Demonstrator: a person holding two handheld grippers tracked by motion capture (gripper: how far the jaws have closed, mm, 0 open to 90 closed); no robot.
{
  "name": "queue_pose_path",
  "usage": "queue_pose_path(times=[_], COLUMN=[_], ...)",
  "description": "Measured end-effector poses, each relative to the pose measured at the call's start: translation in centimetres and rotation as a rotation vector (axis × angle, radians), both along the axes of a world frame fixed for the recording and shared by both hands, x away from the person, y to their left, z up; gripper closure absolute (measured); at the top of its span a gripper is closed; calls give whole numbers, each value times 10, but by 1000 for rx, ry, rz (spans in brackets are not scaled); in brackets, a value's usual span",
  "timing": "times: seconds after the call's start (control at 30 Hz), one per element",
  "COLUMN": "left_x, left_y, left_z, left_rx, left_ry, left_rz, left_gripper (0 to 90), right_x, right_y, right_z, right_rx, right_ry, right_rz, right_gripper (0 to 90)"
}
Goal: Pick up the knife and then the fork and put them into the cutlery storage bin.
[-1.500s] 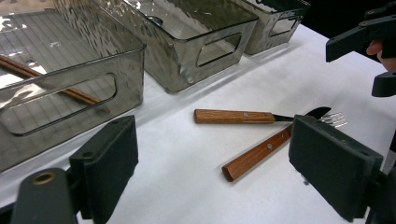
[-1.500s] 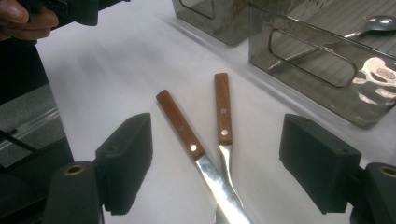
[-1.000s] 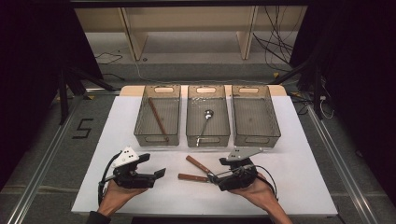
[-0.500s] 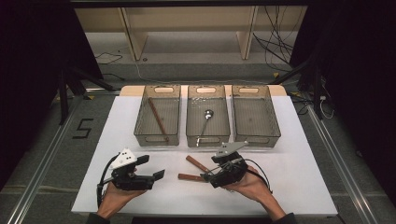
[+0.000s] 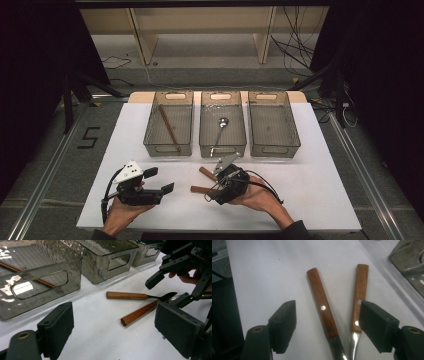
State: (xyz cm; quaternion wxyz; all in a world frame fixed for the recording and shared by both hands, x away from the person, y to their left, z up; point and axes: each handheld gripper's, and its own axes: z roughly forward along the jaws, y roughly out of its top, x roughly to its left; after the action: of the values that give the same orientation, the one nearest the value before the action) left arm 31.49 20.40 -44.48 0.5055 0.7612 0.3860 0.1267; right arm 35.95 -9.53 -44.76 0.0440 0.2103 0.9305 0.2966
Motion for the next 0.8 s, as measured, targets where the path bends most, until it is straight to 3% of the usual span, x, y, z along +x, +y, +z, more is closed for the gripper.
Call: queue_pose_path(times=[0.2, 0.8], left_x=[-1, -1], left_y=[0, 1], left_z=[0, 0], left_rx=[-8, -9], left_ry=[-10, -7], left_rz=[-4, -4], left_gripper=[152, 152], right_x=[0, 8], right_y=[7, 15], right_z=[-6, -16], right_rx=[-60, -170], right_ry=[8, 16], right_rz=[35, 71], right_gripper=[395, 544])
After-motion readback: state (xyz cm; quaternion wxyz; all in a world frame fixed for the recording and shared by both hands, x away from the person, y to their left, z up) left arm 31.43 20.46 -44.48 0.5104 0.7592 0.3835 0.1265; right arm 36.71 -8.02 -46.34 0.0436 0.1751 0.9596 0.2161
